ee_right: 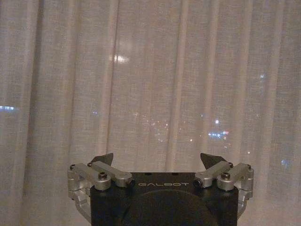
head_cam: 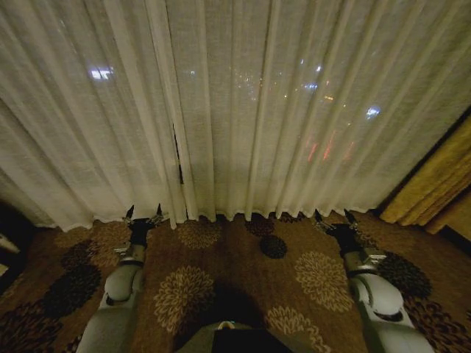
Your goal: Open the curtains by pulling them apart, changing their state from closed to fully open.
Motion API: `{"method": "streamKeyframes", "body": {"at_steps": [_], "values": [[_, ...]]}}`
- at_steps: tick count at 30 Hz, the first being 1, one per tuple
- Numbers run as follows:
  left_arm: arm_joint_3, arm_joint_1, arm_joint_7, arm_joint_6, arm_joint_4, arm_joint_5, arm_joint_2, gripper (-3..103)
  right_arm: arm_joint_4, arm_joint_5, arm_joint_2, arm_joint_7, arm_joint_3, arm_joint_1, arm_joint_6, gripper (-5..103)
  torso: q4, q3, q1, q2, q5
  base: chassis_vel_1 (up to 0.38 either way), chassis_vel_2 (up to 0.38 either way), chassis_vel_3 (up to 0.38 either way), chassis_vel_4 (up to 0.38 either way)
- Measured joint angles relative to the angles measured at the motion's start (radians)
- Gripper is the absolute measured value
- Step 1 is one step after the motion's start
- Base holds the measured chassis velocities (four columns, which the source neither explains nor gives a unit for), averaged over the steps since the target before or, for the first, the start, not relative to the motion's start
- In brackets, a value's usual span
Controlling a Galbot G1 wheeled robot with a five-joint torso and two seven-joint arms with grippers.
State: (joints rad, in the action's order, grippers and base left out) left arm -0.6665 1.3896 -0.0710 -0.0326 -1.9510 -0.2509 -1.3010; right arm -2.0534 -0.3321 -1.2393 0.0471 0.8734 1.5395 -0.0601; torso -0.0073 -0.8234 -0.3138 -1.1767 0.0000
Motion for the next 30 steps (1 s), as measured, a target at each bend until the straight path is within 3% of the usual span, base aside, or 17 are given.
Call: {"method": "streamKeyframes", "body": {"at_steps": [30], "values": [[-0.001,0.007,0.0,-0.044,0.025,0.004,-0.003,100,0.007,0.018,-0.007,0.007,0.002,0.017,0.011,100,-0.0001,0.0,0.0,0.0,0.0,0.0,0.0,0.0,0.0]]}}
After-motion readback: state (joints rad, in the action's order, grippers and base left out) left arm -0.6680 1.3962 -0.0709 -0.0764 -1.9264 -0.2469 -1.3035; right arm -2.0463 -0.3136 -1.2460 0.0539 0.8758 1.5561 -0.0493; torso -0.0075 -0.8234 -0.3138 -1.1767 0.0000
